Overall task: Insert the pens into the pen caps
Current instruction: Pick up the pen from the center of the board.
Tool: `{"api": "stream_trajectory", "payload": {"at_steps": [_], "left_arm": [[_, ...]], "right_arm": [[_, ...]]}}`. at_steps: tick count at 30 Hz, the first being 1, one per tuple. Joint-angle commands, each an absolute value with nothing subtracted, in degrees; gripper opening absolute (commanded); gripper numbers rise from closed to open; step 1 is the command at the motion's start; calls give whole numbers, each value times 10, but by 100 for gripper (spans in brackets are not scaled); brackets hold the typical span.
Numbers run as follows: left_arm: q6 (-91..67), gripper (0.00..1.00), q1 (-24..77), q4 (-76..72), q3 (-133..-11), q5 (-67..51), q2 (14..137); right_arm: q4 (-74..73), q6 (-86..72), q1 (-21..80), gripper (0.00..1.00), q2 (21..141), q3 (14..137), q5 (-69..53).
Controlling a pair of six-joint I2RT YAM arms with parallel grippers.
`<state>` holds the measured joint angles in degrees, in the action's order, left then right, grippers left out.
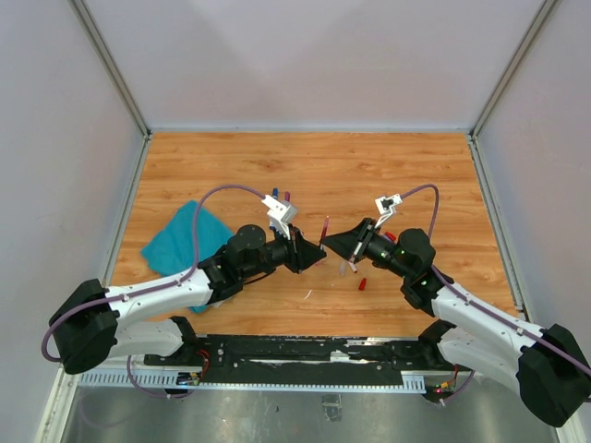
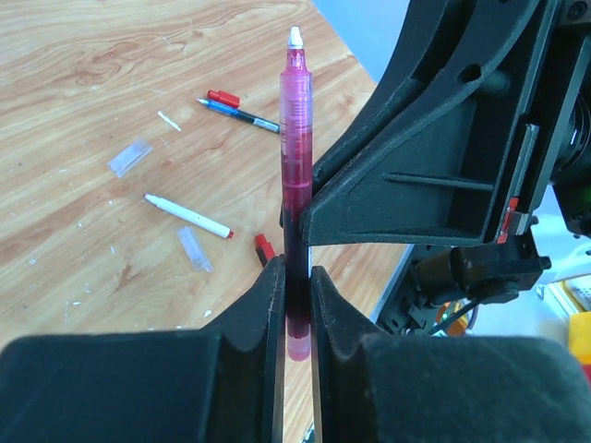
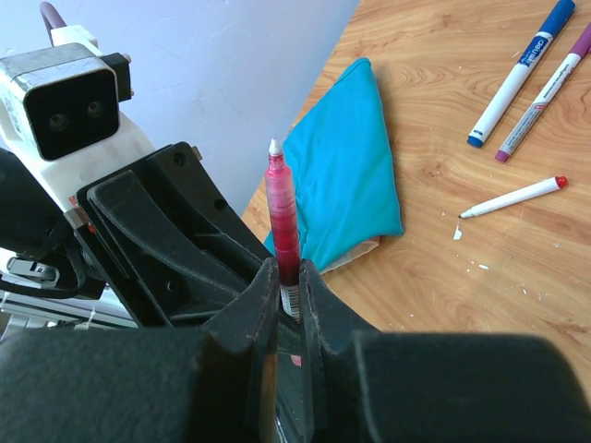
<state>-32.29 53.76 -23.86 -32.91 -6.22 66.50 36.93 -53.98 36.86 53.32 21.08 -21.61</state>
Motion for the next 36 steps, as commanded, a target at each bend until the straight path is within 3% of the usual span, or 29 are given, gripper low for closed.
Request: {"api": "stream_trajectory", "payload": {"at_steps": [1, 6, 11, 15, 25, 36], "left_arm": [[-318, 4, 542, -250, -349, -54, 660], [-313, 0, 542, -219, -354, -28, 656], [-298, 1, 542, -196, -350, -6, 642], [-284, 1, 542, -178, -346, 11, 627], [-224, 0, 542, -83, -362, 67, 609], [-185, 0, 542, -21, -357, 129, 586]], "right_arm": [[382, -527, 380, 1, 528, 232, -213], [350, -496, 380, 13, 513, 238, -205], [279, -449, 380, 38, 471, 244, -174], [200, -404, 380, 46, 425, 253, -134], [-55, -296, 380, 55, 365, 302, 12], [-257, -259, 380, 58, 456, 386, 125]]}}
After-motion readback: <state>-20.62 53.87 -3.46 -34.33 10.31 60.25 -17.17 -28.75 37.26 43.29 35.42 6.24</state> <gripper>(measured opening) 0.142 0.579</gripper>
